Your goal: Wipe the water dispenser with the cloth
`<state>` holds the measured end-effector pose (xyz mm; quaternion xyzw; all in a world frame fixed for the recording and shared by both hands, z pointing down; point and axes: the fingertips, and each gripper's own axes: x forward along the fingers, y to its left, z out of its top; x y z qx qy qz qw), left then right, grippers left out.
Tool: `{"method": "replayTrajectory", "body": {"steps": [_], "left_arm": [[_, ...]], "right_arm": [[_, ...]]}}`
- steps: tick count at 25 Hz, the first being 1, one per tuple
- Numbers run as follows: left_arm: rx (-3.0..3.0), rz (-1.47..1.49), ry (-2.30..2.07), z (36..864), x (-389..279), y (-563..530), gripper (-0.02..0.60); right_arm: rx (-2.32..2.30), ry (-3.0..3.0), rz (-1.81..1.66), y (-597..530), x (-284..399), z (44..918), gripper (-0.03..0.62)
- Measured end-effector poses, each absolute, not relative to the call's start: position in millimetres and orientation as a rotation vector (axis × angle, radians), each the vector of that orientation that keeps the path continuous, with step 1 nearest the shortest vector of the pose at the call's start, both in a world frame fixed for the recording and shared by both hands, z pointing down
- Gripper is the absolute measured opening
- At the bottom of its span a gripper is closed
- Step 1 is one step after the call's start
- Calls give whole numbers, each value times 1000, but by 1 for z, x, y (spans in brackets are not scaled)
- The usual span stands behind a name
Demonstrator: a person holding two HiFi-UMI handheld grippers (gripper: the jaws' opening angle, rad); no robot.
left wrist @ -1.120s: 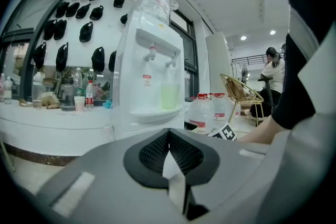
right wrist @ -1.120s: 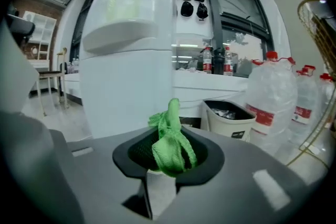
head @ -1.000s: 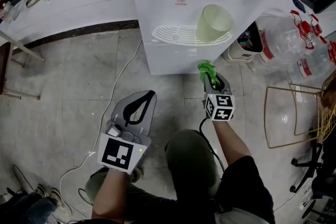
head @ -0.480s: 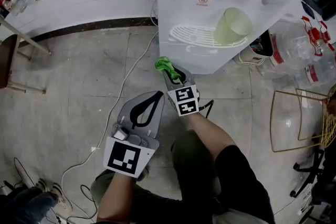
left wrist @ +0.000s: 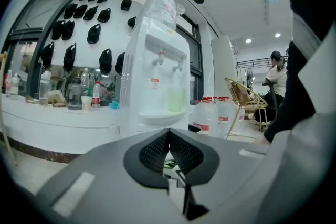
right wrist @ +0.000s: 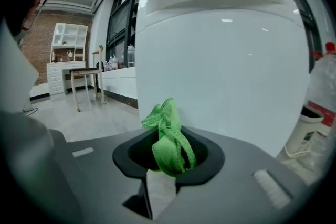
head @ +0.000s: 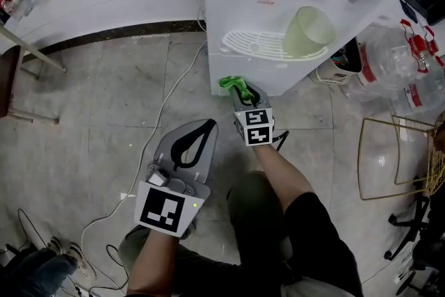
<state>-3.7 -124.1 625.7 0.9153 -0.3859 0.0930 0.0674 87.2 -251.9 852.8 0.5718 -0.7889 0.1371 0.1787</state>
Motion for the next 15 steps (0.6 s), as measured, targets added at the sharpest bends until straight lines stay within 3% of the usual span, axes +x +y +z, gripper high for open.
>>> {"method": "replayTrajectory", "body": {"steps": [15], "left_arm": [[2797, 356, -1066, 638, 29, -114, 2]], "right_arm": [[2060, -1774, 564, -215, 314, 880, 104]]}}
